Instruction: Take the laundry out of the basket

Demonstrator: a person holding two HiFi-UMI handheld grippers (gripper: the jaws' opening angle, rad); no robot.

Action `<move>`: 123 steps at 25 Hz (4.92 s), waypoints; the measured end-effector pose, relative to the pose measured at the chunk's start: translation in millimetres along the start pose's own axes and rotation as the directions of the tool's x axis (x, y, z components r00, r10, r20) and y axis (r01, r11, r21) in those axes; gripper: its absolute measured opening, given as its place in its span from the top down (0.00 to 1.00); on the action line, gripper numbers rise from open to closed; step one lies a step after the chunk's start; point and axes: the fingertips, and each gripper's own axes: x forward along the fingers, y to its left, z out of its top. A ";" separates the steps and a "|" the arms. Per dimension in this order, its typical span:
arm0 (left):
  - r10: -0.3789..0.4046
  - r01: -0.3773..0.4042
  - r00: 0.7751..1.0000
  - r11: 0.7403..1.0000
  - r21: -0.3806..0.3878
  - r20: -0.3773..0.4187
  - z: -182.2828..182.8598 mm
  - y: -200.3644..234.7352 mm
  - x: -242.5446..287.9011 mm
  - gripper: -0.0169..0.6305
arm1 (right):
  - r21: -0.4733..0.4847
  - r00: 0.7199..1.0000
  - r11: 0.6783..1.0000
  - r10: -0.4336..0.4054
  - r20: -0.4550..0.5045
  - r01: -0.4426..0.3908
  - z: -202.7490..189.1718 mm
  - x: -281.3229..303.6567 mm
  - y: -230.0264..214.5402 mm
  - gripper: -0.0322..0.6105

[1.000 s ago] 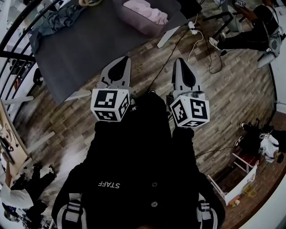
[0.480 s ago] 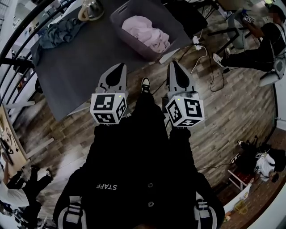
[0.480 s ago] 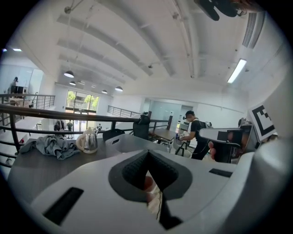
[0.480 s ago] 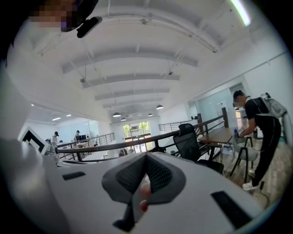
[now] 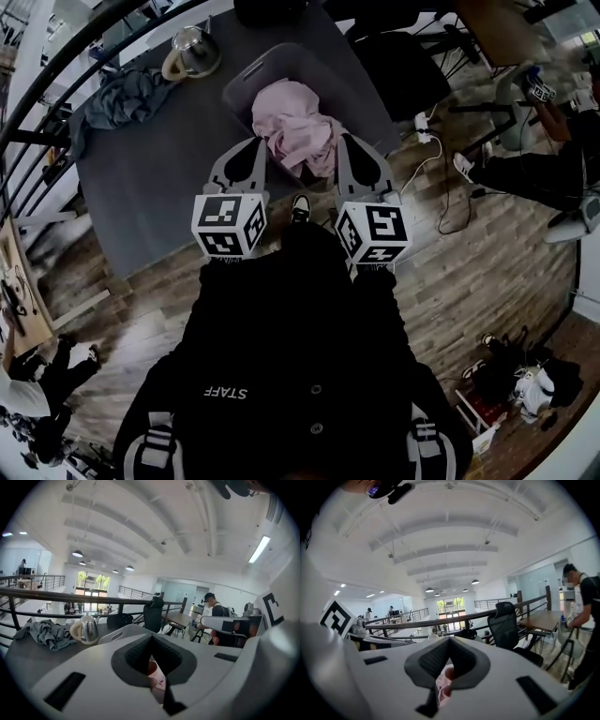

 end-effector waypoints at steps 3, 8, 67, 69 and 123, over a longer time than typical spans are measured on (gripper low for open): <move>0.024 -0.025 0.999 1.000 -0.016 -0.027 1.3 5.5 26.9 0.97 | -0.003 0.998 0.999 0.044 -0.049 -0.045 -4.2 30.1 -10.0 0.93; 0.052 -0.056 0.995 0.997 -0.043 -0.089 -7.1 21.8 54.5 0.97 | 0.015 0.985 0.996 0.093 -0.146 -0.091 -22.1 73.9 -12.1 0.93; -0.034 -0.063 0.843 0.985 -0.161 -0.536 -70.8 115.4 215.8 0.97 | 0.109 0.504 0.959 0.233 -0.832 -0.262 -295.6 232.3 -32.3 0.11; -0.034 -0.063 0.847 0.984 -0.164 -0.531 -69.3 115.8 214.0 0.97 | 0.092 0.476 0.958 0.216 -0.853 -0.270 -308.9 234.6 -34.4 0.06; 0.055 -0.059 0.990 0.998 0.022 0.131 141.8 91.5 54.2 0.97 | -0.020 1.000 1.000 -0.006 -0.025 0.006 69.4 133.2 6.0 0.50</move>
